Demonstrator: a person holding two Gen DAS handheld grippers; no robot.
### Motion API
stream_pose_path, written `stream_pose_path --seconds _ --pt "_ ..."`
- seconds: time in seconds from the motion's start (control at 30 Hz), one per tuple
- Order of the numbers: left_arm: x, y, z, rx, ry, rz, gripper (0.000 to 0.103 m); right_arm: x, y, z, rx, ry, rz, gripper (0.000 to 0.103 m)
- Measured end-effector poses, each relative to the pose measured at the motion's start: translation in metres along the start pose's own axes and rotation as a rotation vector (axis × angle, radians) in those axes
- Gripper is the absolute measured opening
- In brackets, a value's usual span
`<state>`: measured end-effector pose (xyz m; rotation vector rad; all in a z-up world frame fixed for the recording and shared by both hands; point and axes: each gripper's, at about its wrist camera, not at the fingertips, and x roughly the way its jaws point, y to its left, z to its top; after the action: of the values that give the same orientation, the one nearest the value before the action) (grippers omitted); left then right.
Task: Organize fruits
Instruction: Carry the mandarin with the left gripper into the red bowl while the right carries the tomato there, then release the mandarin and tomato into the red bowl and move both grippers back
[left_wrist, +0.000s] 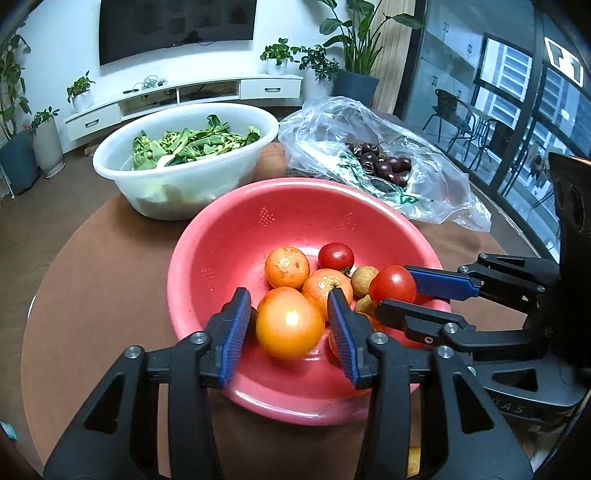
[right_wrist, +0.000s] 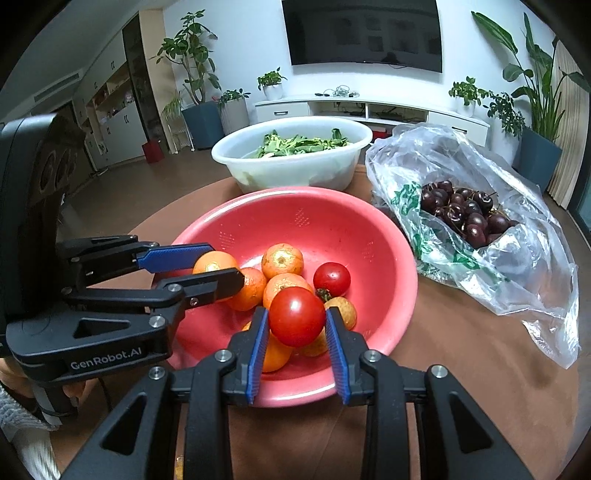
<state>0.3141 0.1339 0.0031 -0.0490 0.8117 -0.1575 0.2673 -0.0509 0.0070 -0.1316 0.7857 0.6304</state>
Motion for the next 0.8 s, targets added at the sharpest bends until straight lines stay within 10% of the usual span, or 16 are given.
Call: stream_pose_path --seconds 0.8 --pt "-0.020 -0.001 -0.007 -0.029 -0.032 0.008 0.043 -0.016 0.000 0.001 0.001 -0.047 -0.005 0.049"
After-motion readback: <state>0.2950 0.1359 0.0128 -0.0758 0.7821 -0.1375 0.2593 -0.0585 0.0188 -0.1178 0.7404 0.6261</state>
